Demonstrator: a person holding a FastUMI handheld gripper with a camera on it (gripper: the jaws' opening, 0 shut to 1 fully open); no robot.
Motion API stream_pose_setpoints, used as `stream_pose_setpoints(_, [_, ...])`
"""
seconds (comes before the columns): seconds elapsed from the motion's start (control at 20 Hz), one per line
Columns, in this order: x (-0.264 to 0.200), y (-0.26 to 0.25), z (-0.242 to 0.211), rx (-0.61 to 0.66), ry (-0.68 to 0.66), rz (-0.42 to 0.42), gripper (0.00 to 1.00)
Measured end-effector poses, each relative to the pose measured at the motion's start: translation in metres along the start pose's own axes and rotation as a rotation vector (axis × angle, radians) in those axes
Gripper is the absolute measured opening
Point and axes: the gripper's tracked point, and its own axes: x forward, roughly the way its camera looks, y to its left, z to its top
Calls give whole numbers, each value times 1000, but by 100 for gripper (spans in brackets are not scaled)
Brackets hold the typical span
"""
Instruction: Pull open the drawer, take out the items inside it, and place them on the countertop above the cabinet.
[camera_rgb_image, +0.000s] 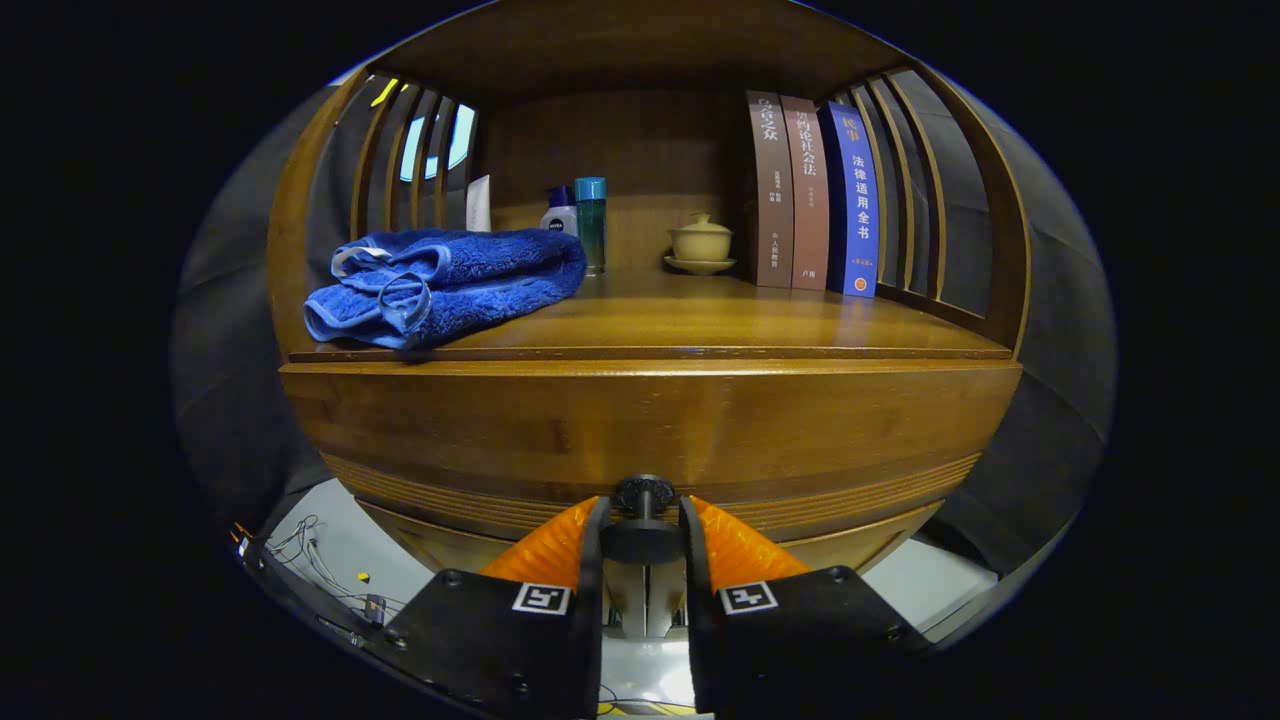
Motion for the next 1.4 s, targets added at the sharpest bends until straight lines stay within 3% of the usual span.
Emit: stream_pose_setpoints(1.4, [-152, -5, -65, 19, 101, -21, 39])
